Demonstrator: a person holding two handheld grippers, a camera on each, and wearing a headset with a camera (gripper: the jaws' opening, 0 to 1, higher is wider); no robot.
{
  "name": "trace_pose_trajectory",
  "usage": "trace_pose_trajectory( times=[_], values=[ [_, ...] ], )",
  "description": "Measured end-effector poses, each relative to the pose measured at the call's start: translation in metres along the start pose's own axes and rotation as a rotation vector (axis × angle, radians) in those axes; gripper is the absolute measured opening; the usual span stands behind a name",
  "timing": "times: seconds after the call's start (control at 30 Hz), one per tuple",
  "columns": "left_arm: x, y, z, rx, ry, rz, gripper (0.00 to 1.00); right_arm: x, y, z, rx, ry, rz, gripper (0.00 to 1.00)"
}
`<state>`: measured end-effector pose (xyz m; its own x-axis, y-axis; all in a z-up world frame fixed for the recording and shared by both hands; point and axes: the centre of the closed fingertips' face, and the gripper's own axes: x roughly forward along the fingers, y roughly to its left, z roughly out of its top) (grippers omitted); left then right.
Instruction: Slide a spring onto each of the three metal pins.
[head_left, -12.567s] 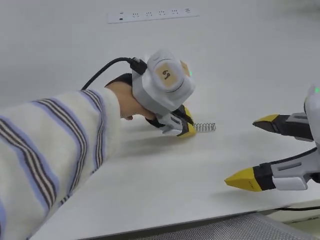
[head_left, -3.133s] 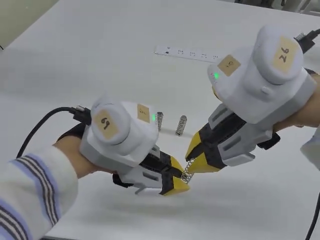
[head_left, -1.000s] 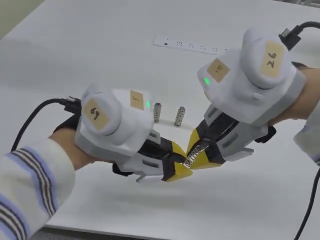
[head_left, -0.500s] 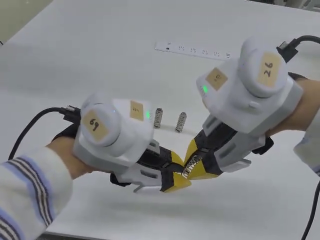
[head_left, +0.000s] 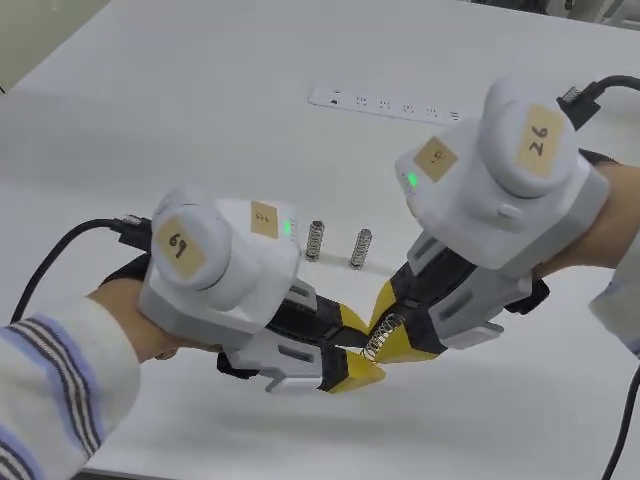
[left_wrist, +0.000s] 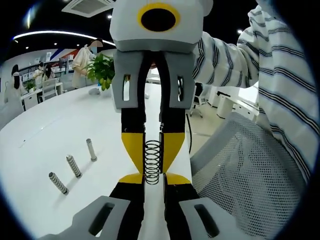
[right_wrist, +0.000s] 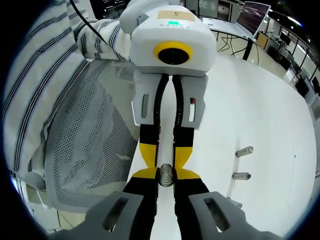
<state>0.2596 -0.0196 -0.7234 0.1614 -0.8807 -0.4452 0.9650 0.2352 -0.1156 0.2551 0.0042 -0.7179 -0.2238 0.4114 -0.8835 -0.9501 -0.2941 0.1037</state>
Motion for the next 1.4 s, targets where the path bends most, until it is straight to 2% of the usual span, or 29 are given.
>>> trace_pose_trajectory(
  times=[0.1, 0.27, 0.4, 0.5, 0.57, 0.63, 0.73, 0.83, 0.93, 1.1, 1.27, 1.4],
  values=[
    [-0.001, 0.004, -0.003, 0.011, 0.003, 0.022, 0.07, 0.000, 0.000, 0.000, 0.000, 0.001, 0.001, 0.08],
    [-0.004, 0.008, -0.003, 0.004, -0.005, 0.038, 0.19, 0.000, 0.000, -0.001, 0.003, 0.005, -0.001, 0.08],
    [-0.008, 0.014, -0.006, -0.005, 0.000, 0.059, 0.19, -0.001, -0.002, -0.002, 0.010, -0.001, -0.002, 0.08],
    [-0.011, 0.017, -0.009, -0.012, 0.001, 0.076, 0.25, -0.004, -0.004, -0.004, 0.022, -0.008, -0.010, 0.08],
    [-0.012, 0.019, -0.012, -0.046, 0.010, 0.083, 0.32, -0.006, -0.006, -0.006, 0.027, -0.008, -0.014, 0.08],
    [-0.013, 0.020, -0.015, -0.027, 0.010, 0.091, 0.39, -0.007, -0.007, -0.008, 0.034, -0.004, -0.020, 0.08],
    [-0.013, 0.025, -0.018, -0.043, 0.004, 0.114, 0.47, -0.009, -0.009, -0.012, 0.043, 0.002, -0.028, 0.08],
    [-0.013, 0.025, -0.023, -0.084, -0.003, 0.109, 0.53, -0.011, -0.011, -0.019, 0.058, 0.009, -0.033, 0.08],
    [-0.014, 0.028, -0.027, -0.095, -0.007, 0.118, 0.58, -0.012, -0.011, -0.024, 0.070, 0.012, -0.034, 0.08],
    [-0.020, 0.031, -0.029, -0.165, -0.048, 0.124, 0.68, -0.014, -0.012, -0.035, 0.102, 0.032, -0.044, 0.08],
    [-0.027, 0.039, -0.028, -0.180, -0.082, 0.167, 0.77, -0.017, -0.012, -0.042, 0.129, 0.034, -0.050, 0.08],
    [-0.032, 0.046, -0.026, -0.172, -0.094, 0.208, 0.86, -0.020, -0.013, -0.047, 0.149, 0.035, -0.060, 0.08]
  ],
)
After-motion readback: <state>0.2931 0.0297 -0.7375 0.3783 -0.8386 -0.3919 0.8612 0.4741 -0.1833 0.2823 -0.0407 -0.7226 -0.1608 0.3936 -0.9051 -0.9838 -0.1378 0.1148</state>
